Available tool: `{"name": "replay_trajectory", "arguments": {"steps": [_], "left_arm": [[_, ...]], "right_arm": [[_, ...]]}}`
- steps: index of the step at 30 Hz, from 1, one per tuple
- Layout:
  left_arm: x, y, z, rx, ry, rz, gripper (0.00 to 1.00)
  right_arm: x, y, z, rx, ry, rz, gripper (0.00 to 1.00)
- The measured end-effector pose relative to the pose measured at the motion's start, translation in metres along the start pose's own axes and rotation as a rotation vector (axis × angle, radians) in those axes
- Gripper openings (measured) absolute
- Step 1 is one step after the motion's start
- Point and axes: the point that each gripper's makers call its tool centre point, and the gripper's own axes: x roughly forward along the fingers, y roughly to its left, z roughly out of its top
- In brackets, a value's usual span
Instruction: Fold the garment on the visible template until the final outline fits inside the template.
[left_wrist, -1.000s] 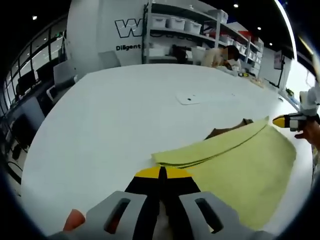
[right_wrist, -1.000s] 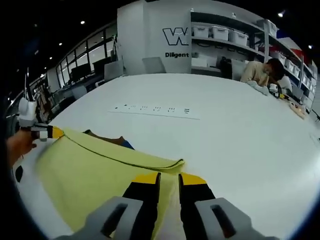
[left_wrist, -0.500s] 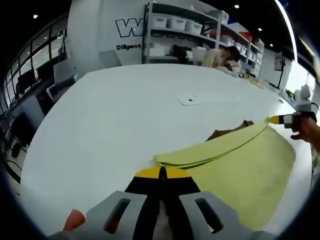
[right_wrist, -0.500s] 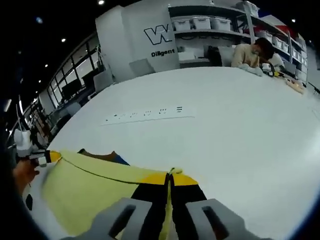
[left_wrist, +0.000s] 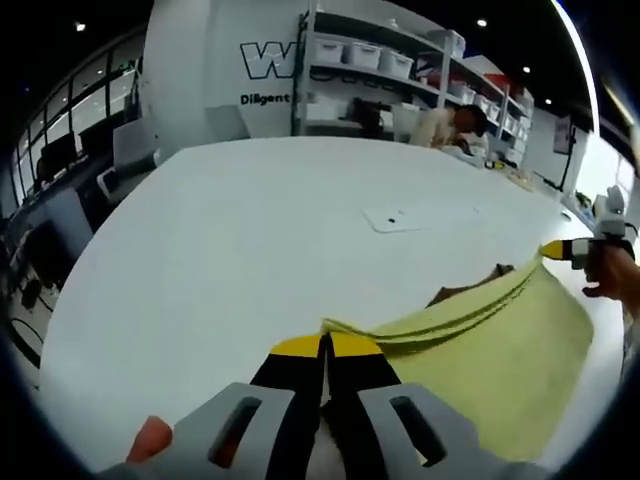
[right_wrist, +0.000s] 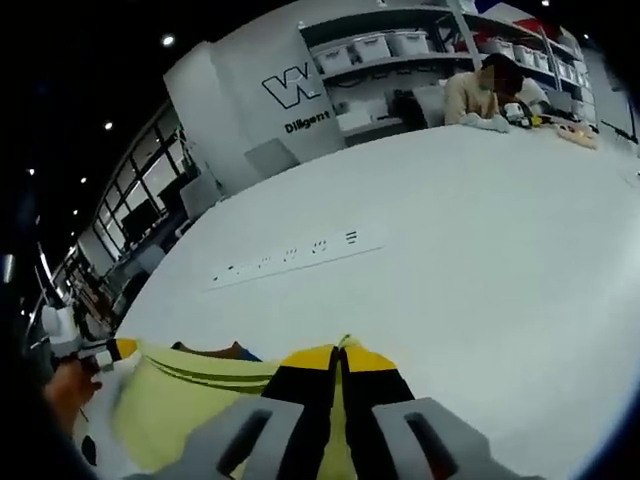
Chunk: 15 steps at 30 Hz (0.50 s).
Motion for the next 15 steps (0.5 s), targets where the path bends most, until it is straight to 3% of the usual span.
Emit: {"name": "replay_trajectory", "arguments": {"steps": [8,15], "left_arm": [[0.011,0.010,0.004,0.001,0.001,0.028,0.00],[0.016,0.015,-0.003,0.008,0.026,0.042,0.00]], "right_arm": [[0.005,-0.004,0.009,0.045,-0.037,0.002,0.00],[0.010,-0.003,0.007,0.010,-0.020,-0.004,0.01]]}}
